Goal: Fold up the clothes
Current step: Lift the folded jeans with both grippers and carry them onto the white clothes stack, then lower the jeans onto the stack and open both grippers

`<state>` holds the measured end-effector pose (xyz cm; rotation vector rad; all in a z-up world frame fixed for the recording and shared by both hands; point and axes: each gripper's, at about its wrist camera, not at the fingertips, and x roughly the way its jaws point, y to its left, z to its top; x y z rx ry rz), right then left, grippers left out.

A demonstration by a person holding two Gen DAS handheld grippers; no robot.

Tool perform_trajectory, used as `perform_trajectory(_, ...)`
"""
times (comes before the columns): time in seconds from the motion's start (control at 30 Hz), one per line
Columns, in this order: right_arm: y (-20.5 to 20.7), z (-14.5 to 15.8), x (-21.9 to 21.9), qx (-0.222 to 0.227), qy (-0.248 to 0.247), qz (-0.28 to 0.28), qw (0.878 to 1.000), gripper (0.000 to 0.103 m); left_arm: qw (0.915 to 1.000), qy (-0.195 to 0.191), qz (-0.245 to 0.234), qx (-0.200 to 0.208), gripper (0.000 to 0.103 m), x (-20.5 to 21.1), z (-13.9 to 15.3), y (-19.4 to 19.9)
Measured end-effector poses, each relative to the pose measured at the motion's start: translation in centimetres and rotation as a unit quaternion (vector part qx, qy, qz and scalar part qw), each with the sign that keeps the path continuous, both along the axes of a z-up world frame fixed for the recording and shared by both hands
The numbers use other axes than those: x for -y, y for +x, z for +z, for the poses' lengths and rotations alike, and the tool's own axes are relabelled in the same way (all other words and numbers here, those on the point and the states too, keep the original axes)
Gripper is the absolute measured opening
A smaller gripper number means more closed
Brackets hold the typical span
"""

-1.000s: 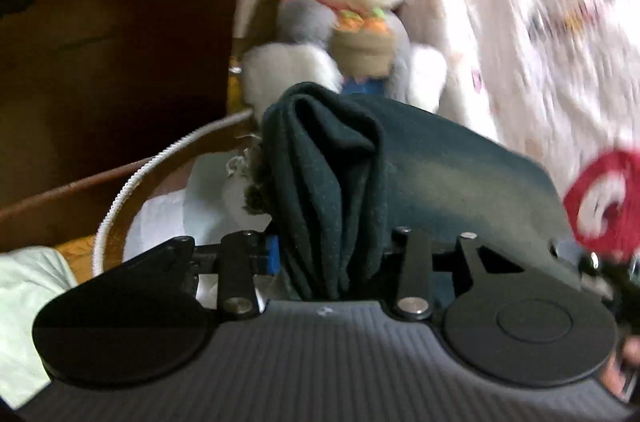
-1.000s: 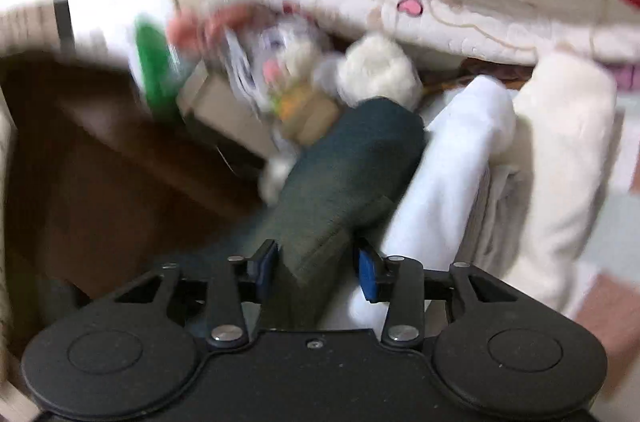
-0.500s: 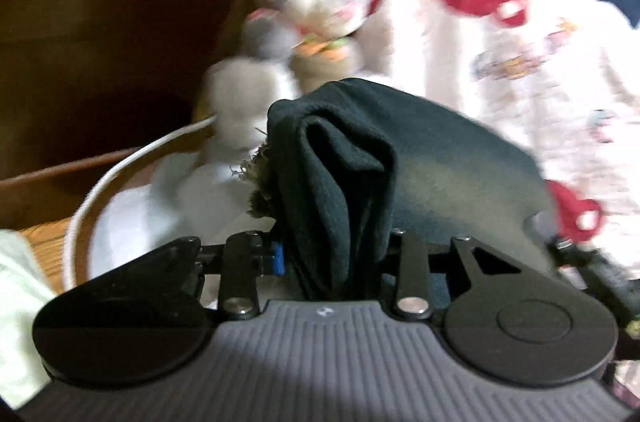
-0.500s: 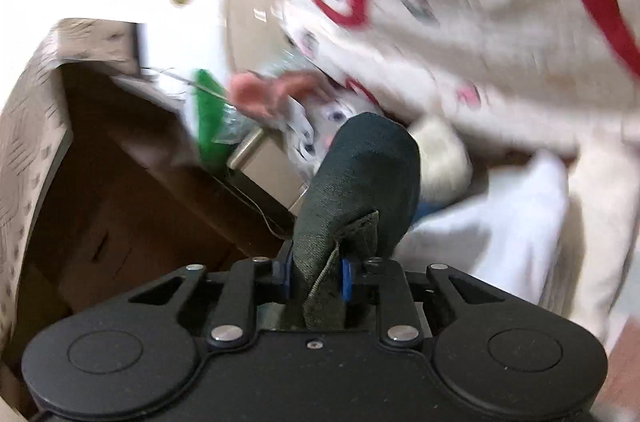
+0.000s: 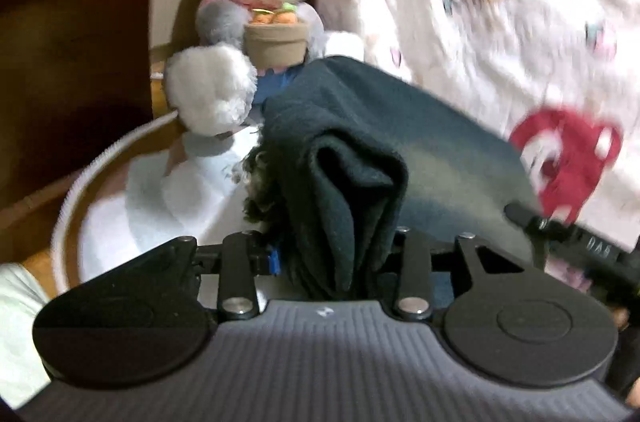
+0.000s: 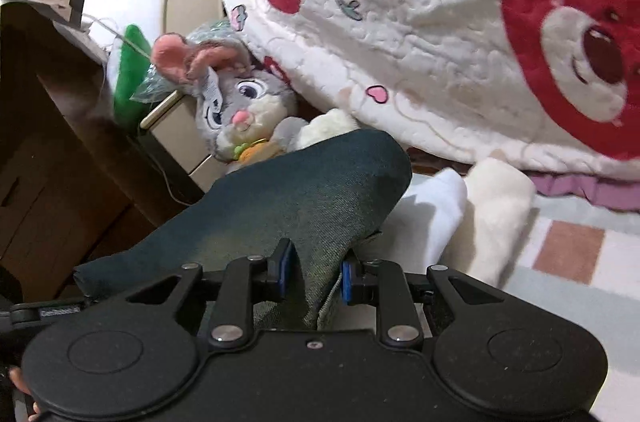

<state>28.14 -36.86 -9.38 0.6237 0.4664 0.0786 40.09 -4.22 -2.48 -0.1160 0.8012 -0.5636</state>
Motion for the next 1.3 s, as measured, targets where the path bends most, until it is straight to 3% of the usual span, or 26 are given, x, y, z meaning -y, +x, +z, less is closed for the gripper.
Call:
perform_trajectory(0.13, 0.0, -0.1, 0.2, -0.019, -0.004, -0.011, 1.000, 0.028, 0.9985, 0.052, -0.014, 0.005, 0.042, 0.4, 3.0, -1.0)
perform_trajectory(0.2, 0.2, 0.3, -0.3, -0.030, -0.023, -0.011, 0.999, 0.029, 0.9949, 0.076, -0.006, 0.066, 0.041, 0.2, 5.0, -2.8)
perform_trajectory(0.3, 0.5, 1.5, -0.9, -0.058, -0.054, -0.019, 0.997, 0.036, 0.9820, 0.089, 0.005, 0.166, 0.038, 0.0, 7.9, -5.7)
perform_trajectory(0.37, 0.0, 3.1, -1.8, -0.078, -0.121, -0.042, 0.989, 0.065, 0.9863, 0.056, -0.014, 0.154, 0.038, 0.1, 8.6, -5.5)
perform_trajectory(0.43, -0.1, 4.3, -3.0, -0.076, -0.206, -0.049, 0.974, 0.068, 0.9905, 0.051, -0.032, 0.123, 0.038, 1.7, 7.6, -4.4)
perform_trajectory(0.57, 2.2, 4.2, -4.7, -0.047, -0.283, 0.024, 0.958, 0.063, 0.9916, 0.101, -0.019, 0.078, 0.035, 3.7, 2.2, -0.9)
perform_trajectory(0.67, 4.0, 4.1, -6.0, -0.024, -0.339, 0.079, 0.937, 0.063, 0.9916, 0.111, 0.003, 0.065, 0.035, 3.0, -0.6, 0.0)
perform_trajectory(0.7, 4.5, 3.4, -6.1, -0.023, -0.341, 0.091, 0.935, 0.063, 0.9923, 0.106, 0.005, 0.063, 0.036, 2.5, -0.9, 0.0)
perform_trajectory(0.87, 5.2, 1.7, -5.4, -0.024, -0.303, 0.087, 0.949, 0.063, 0.9955, 0.080, 0.014, 0.049, 0.035, 0.1, -2.4, 0.0)
perform_trajectory(0.97, 5.0, 1.3, -5.5, -0.029, -0.300, 0.089, 0.949, 0.063, 0.9983, 0.046, 0.027, 0.025, 0.035, -0.8, -2.9, 0.4)
perform_trajectory(1.03, 4.8, 1.3, -5.5, -0.037, -0.289, 0.089, 0.953, 0.063, 0.9982, 0.047, 0.030, 0.021, 0.035, -0.5, -3.2, 0.6)
perform_trajectory(1.17, 4.1, 2.7, -5.4, -0.051, -0.267, 0.072, 0.960, 0.064, 0.9951, 0.079, 0.026, 0.052, 0.035, 0.9, -1.6, -0.8)
perform_trajectory(1.23, 2.0, 4.1, -5.7, -0.017, -0.251, 0.072, 0.965, 0.063, 0.9933, 0.083, 0.007, 0.080, 0.039, 1.4, -0.2, -2.5)
perform_trajectory(1.3, -0.2, 4.7, -7.1, 0.011, -0.251, 0.099, 0.963, 0.064, 0.9924, 0.075, -0.017, 0.096, 0.043, 1.6, 0.7, -4.5)
